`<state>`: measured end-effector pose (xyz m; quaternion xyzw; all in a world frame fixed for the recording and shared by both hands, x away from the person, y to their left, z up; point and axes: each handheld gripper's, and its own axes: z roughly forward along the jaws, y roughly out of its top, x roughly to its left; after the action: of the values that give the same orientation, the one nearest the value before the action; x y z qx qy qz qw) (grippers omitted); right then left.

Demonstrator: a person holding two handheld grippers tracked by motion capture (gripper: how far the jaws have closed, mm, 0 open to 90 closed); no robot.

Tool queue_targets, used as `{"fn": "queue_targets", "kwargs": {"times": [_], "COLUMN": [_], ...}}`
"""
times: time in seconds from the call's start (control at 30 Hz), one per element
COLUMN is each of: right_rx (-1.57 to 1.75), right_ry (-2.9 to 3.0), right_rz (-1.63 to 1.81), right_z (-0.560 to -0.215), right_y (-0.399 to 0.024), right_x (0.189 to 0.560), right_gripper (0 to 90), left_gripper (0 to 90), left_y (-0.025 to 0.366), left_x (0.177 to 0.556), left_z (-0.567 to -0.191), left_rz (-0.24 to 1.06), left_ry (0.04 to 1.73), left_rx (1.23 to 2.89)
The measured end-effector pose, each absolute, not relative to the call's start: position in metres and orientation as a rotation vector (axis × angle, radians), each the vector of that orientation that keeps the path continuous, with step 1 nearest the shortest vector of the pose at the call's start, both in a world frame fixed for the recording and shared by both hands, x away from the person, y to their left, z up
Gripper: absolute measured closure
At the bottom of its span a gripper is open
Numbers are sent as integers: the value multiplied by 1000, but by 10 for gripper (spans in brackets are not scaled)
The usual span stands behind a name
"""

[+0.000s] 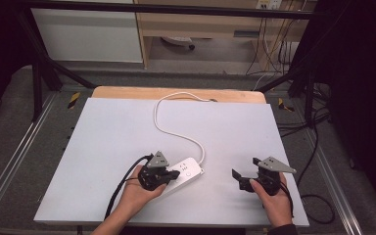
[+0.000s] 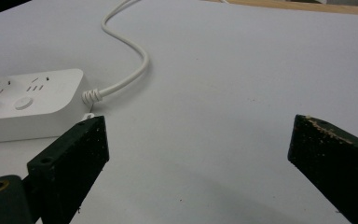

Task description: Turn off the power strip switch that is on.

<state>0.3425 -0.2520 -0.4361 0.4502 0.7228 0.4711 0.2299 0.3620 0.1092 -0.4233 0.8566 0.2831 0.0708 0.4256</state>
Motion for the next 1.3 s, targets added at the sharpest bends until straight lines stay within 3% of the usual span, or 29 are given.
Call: {"fn": "queue_targets", "kwargs": {"times": [1.3], "right_rx": [1239], "right_ry": [1998], "right_rz": [1292], "right_z": [-436], "right_y": [-251], "right_x": [343], "right_gripper": [55], "left_gripper": [900], "left_y": [106], "left_x": [360], "left_z": [-426], "left_rz": [167], "left_ry": [690], "left_rx": [2181]}}
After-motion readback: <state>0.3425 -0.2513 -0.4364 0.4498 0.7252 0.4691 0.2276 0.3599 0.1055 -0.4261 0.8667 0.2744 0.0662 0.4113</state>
